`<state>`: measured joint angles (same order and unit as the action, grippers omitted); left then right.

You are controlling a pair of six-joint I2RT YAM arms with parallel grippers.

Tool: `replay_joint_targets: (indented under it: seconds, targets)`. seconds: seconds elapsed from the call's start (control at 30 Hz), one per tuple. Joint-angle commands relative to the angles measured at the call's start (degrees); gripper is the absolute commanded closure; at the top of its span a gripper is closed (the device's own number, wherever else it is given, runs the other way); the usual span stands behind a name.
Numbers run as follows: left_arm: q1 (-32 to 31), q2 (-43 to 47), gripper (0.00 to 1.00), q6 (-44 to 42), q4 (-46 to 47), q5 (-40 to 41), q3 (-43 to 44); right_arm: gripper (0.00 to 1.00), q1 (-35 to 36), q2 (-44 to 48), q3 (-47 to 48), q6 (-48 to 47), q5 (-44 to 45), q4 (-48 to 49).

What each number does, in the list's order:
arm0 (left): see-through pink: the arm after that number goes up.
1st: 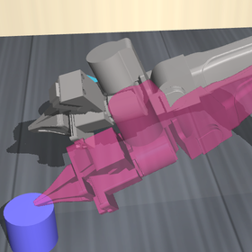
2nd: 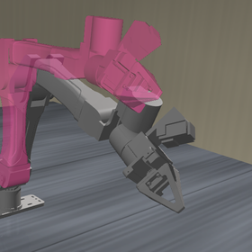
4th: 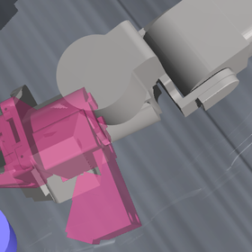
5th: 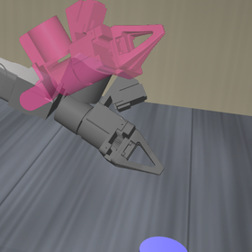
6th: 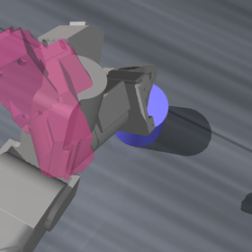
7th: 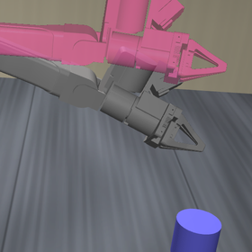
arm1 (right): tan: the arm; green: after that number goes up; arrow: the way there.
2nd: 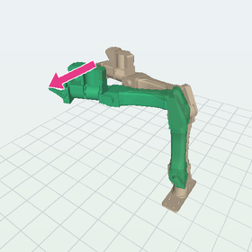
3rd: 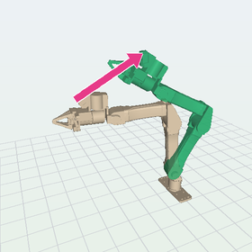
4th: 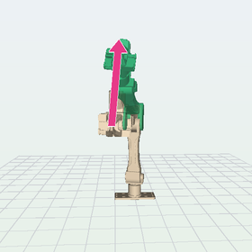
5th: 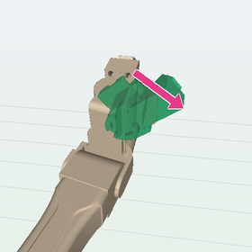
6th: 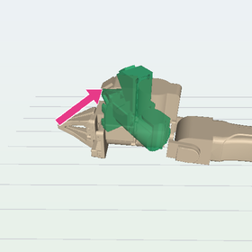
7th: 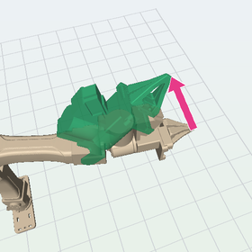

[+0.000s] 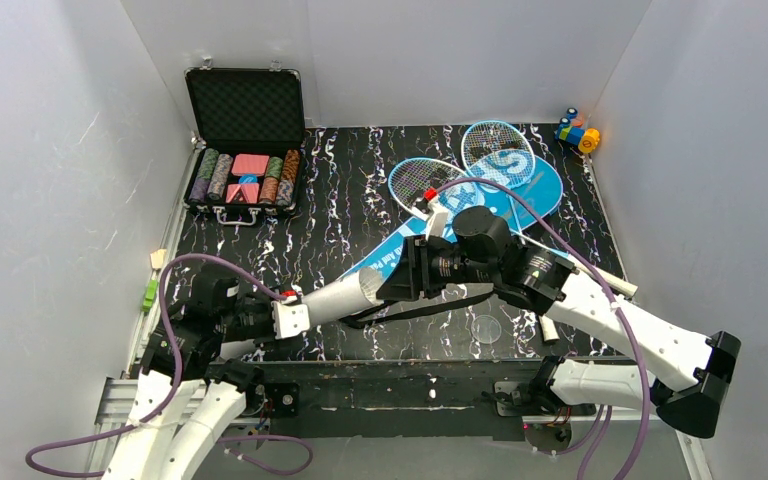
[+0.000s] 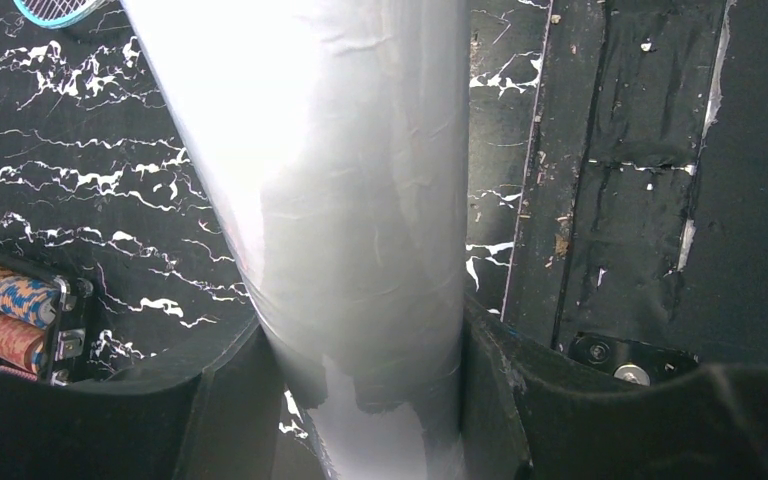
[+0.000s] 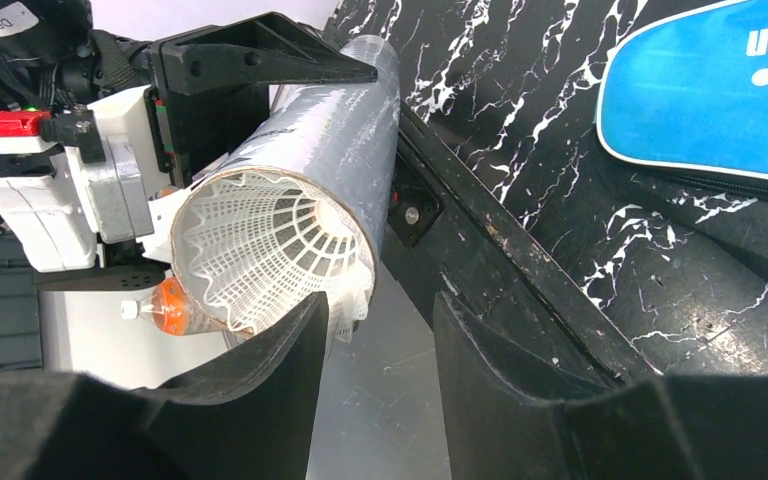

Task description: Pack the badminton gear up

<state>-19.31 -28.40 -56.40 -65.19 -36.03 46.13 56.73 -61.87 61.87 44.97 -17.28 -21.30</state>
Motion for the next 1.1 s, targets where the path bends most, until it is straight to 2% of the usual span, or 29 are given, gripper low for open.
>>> replay_joint_targets:
  seconds: [0.0,0.4,0.53,0.67,0.9,1.07]
  targets:
    - [-0.20,0.55,0.56,-0.59,0.70,-1.78,2.44,0.48,0.56,0.48,0.99,-1.82,2.02,-0.41]
    - [-0.20,0.42,0.56,-0.29,0.40,-2.56,3.30,0.48,5.87,-10.44,8.83,-4.02,5.37,-1.55]
    - [-0.20,0.58,0.56,-0.38,0.10,-2.55,3.08,0.41,6.25,-11.32,10.18,-3.75,5.30,-1.46]
    - [-0.20,0.93,0.57,-0.44,-0.02,-2.47,2.51,0.32,5.55,-7.90,11.51,-3.90,6.30,-2.86]
    - [-0.20,1.96,0.57,-1.50,-0.64,-1.86,1.12,0.27,-1.70,3.21,11.18,-4.40,4.24,-8.26]
    - [-0.20,1.89,0.57,-1.71,-0.82,-1.76,1.01,0.24,-13.03,7.65,9.16,-5.82,5.05,-15.04]
